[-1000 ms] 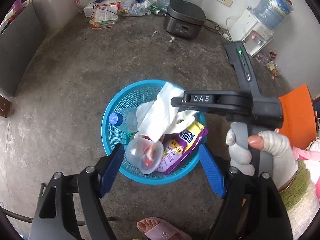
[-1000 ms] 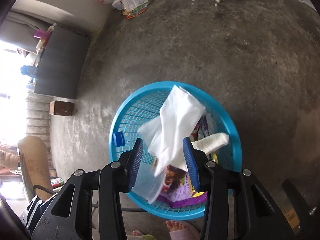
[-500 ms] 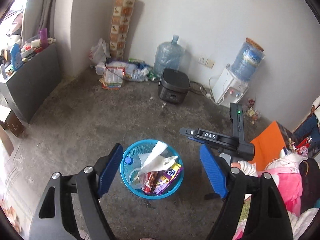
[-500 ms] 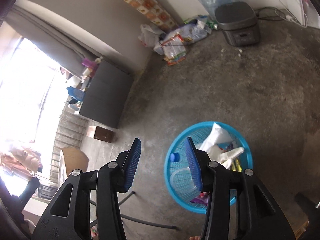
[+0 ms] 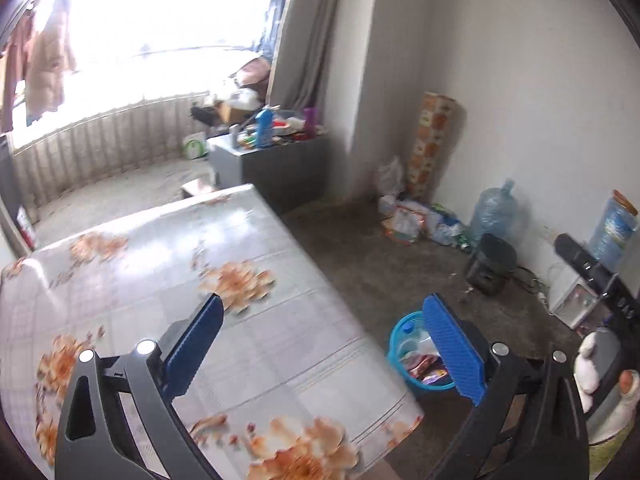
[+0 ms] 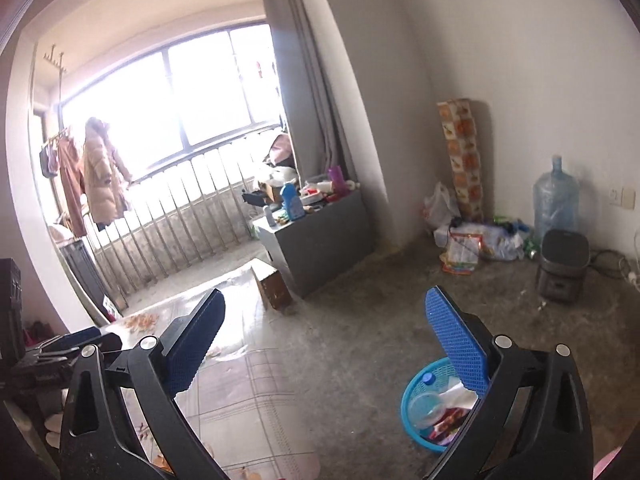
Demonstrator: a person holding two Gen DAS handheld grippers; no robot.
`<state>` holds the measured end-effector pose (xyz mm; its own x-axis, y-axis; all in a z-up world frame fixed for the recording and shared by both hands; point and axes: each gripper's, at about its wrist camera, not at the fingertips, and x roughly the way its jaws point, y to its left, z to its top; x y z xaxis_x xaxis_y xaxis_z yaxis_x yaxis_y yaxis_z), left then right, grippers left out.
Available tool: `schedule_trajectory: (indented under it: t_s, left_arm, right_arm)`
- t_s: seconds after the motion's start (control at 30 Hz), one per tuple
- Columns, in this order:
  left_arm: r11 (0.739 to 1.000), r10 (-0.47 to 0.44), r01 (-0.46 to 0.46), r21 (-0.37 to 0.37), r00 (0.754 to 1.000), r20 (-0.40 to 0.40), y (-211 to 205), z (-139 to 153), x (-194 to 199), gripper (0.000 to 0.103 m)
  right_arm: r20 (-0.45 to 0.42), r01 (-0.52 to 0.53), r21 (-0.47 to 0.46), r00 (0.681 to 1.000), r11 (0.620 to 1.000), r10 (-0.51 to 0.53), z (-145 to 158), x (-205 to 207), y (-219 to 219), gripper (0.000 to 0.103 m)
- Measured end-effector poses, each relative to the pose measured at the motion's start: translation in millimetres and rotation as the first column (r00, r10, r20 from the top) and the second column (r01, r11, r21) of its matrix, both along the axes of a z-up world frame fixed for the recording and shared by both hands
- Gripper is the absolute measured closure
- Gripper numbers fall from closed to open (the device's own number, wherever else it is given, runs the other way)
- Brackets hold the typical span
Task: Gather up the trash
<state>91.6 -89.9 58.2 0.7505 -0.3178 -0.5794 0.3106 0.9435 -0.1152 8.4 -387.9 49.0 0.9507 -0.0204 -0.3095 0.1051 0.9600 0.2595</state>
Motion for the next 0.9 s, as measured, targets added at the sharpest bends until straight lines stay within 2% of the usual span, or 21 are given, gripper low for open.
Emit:
schedule_trajectory:
  t_s: [0.1,0.2,0.27,0.37,0.47,0.6,0.9]
  left_arm:
    - [0.992,0.123,-0.123,0.003,0.990,-0.069,31,-29,-20,0.005]
    - [0.976,0.218,-0.215,0.041,0.970,-0.103,47,-58,-40,0.005]
    - [0.963,0.268,-0.258,0.081,0.950,-0.159,53,-76,-48,0.005]
    - [0.960,0.275,-0.255,0.113,0.929,-0.246,55,-95,-56,0.005]
    - [0.955,0.287,-0.256,0.153,0.928,-0.239,52,-97,-59,0.005]
    - [0.953,0.289,-0.259,0.154,0.933,-0.216,50,-92,-57,0.005]
    - [0.956,0.278,-0.244,0.161,0.930,-0.243,40,-92,-49,0.005]
  right_arm:
    - [-0.022,-0.068,-0.012,0.997,0.998,0.068,-14,-4,32,0.007]
    - [-0.119,-0.160,-0.038,0.981,0.986,0.154,-38,0,63,0.007]
    - [-0.206,-0.166,-0.092,0.968,0.982,0.144,-53,-1,82,0.007]
    - [-0.339,-0.169,-0.193,0.936,0.967,0.097,-79,3,92,0.007]
    - [-0.426,-0.163,-0.244,0.904,0.956,0.046,-95,0,93,0.007]
    - [-0.466,-0.129,-0.257,0.885,0.958,-0.006,-101,-8,88,0.007]
    - [-0.508,-0.074,-0.272,0.858,0.960,-0.078,-111,-13,86,0.007]
